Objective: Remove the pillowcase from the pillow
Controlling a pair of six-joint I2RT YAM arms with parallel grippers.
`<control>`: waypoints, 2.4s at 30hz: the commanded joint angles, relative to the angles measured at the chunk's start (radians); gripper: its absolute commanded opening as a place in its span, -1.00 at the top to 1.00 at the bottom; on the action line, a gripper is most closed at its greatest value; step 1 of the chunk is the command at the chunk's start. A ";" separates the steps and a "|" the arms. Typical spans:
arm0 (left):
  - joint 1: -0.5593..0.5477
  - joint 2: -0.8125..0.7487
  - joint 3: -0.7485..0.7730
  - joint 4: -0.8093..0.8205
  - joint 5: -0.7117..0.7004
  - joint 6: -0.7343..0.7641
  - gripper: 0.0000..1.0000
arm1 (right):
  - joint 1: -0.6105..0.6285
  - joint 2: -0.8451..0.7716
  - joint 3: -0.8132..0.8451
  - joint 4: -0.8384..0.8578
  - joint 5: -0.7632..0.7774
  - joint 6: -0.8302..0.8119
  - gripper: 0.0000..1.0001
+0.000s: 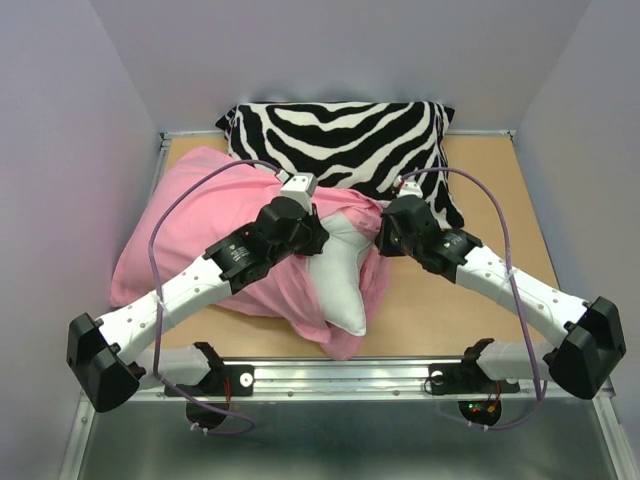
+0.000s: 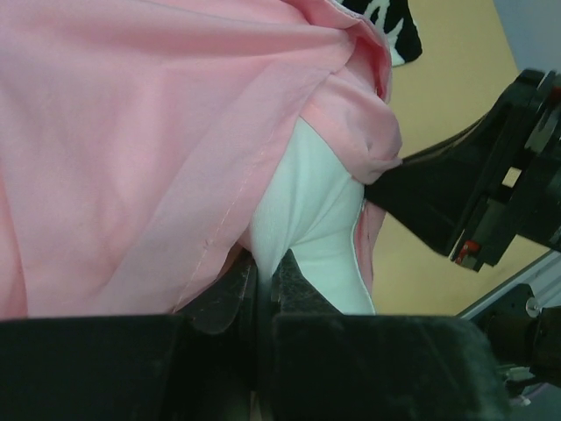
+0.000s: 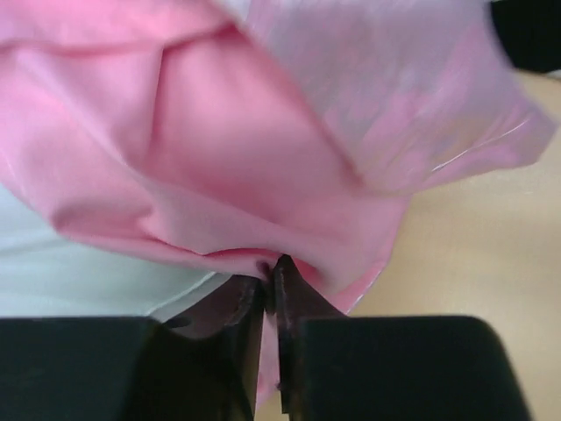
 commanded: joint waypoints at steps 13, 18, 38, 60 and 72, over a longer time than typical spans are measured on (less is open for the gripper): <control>-0.082 -0.326 -0.112 -0.025 -0.002 -0.059 1.00 | -0.343 0.047 0.104 -0.023 0.111 0.010 0.98; -0.091 -0.348 -0.089 -0.056 0.119 -0.024 1.00 | -0.407 0.110 0.162 0.003 0.013 0.021 0.99; -0.301 -0.372 0.040 -0.113 0.234 0.029 1.00 | -0.424 0.429 0.363 0.175 -0.201 0.056 0.99; -0.313 -0.285 0.250 0.301 -0.387 0.121 1.00 | -0.200 0.362 0.049 0.406 -0.296 0.171 0.57; -0.307 -0.279 0.106 0.351 -0.491 0.078 1.00 | -0.398 -0.078 -0.054 0.259 -0.356 0.262 -0.58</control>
